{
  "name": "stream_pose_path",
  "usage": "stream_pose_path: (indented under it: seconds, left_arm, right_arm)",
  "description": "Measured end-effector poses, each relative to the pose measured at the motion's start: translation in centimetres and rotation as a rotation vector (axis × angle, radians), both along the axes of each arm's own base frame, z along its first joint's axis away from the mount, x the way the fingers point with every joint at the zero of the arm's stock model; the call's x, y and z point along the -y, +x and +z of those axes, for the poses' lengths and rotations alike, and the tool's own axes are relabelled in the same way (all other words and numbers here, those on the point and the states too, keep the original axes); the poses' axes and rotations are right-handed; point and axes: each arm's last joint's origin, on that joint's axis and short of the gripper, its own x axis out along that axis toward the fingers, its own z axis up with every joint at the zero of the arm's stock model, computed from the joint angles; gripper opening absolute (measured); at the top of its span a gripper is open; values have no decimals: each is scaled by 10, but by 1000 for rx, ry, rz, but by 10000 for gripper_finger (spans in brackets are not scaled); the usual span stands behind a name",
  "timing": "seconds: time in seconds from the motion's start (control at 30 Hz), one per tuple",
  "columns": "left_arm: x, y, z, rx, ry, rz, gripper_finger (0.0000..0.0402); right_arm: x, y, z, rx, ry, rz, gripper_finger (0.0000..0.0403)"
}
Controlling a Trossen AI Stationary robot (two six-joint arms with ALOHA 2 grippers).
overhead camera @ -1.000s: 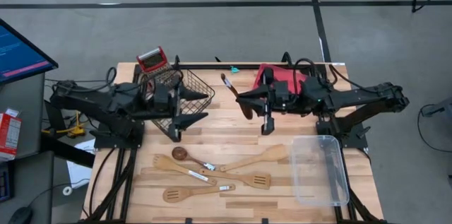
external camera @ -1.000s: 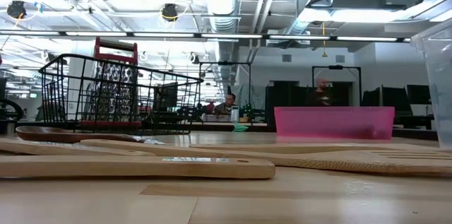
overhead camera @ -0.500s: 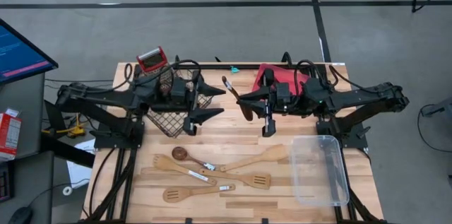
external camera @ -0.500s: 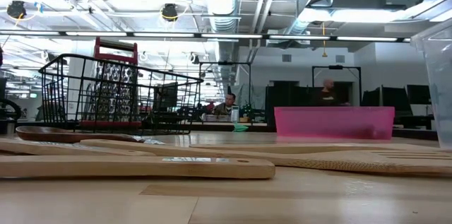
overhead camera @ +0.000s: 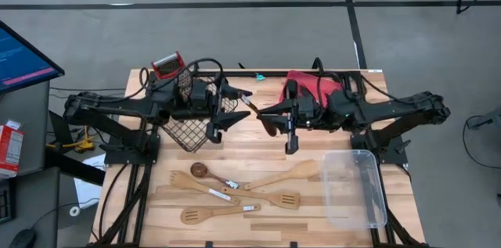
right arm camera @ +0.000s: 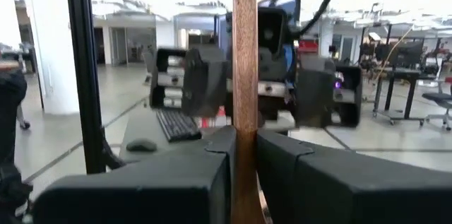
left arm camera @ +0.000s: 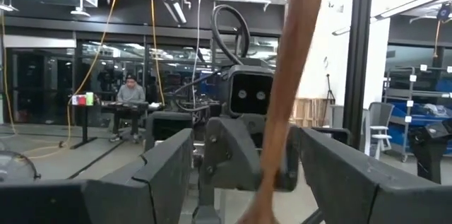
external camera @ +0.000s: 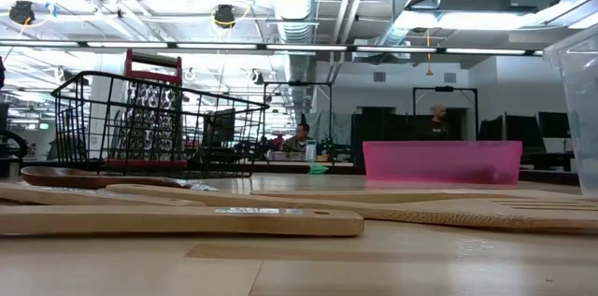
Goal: Pick & Place Kitchen Items
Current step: Put the top dark brown serving spoon into the black wire basket
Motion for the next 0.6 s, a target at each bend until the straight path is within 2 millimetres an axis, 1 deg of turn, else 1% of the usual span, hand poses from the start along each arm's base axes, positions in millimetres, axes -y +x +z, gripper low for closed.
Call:
stream_pose_path:
  seconds: [0.23, 0.33, 0.47, 0.6]
  left_arm:
    - [0, 0, 0, -4, 0, -10, 238]
    - [1, 0, 0, -4, 6, -30, 227]
    - [1, 0, -1, -10, 9, -37, 196]
    - [1, 0, -1, -10, 10, -40, 143]
  right_arm:
    - [-2, 9, -10, -35, -7, 0, 44]
    - [-2, 11, -10, -26, -5, 0, 45]
    - [-3, 13, -12, -37, -7, 0, 45]
    - [-3, 15, -14, -40, -7, -1, 45]
